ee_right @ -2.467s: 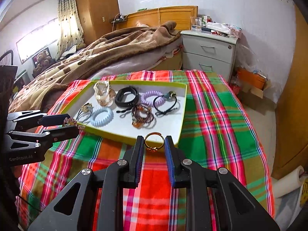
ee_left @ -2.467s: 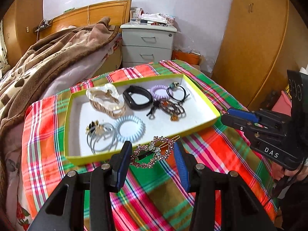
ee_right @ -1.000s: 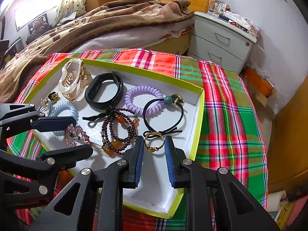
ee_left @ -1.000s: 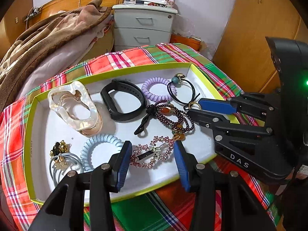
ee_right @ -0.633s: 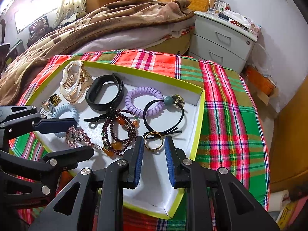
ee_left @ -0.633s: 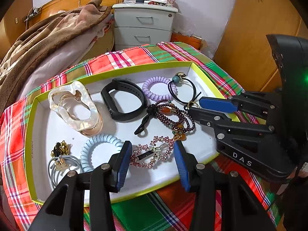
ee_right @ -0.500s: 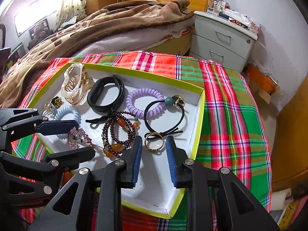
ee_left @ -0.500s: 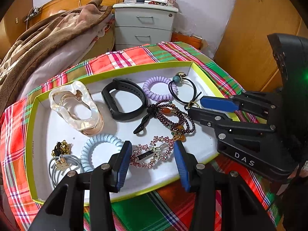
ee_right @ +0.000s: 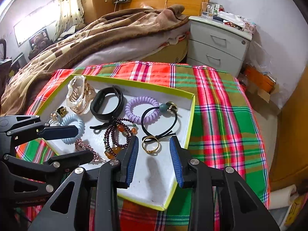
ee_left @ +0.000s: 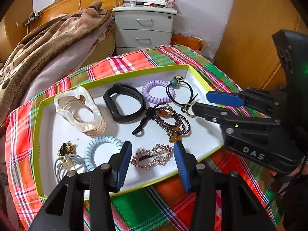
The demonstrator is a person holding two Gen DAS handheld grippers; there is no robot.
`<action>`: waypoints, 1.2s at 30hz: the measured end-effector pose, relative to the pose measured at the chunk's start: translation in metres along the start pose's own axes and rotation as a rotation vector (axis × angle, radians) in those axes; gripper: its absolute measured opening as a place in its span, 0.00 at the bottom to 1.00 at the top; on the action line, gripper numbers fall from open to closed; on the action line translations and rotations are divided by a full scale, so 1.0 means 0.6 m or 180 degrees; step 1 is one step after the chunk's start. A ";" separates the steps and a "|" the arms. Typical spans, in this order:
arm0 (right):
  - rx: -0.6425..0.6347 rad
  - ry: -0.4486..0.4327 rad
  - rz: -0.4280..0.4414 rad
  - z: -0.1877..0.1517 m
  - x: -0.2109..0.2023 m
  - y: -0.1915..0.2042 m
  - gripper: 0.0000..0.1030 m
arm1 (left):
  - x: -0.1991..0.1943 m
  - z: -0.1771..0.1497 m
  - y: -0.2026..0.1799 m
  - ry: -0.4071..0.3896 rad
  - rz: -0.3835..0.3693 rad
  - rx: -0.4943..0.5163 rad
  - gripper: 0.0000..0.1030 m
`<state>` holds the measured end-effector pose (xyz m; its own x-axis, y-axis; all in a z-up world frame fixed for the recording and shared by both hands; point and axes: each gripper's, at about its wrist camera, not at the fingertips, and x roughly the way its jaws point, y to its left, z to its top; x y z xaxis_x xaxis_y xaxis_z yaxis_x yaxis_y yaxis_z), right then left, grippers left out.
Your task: Organize jewelry
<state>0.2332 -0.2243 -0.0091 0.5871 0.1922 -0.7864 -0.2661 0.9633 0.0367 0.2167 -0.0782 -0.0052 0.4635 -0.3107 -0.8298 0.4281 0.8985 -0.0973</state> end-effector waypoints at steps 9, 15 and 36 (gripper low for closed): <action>0.0120 -0.0220 -0.0042 -0.024 -0.070 -0.001 0.34 | -0.050 -0.023 -0.013 -0.0140 0.0111 -0.0065 0.46; 0.0199 -0.0426 -0.0054 -0.057 -0.129 0.013 0.34 | -0.095 -0.064 -0.022 -0.0265 0.0252 -0.0254 0.46; 0.0375 -0.0764 -0.0167 -0.180 -0.212 0.091 0.34 | -0.163 -0.194 -0.048 -0.0569 0.0857 -0.0745 0.46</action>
<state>0.0613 -0.2163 0.0266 0.7658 0.1670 -0.6210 -0.1480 0.9855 0.0824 0.0687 -0.0374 0.0148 0.6717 -0.0849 -0.7359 0.0940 0.9951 -0.0290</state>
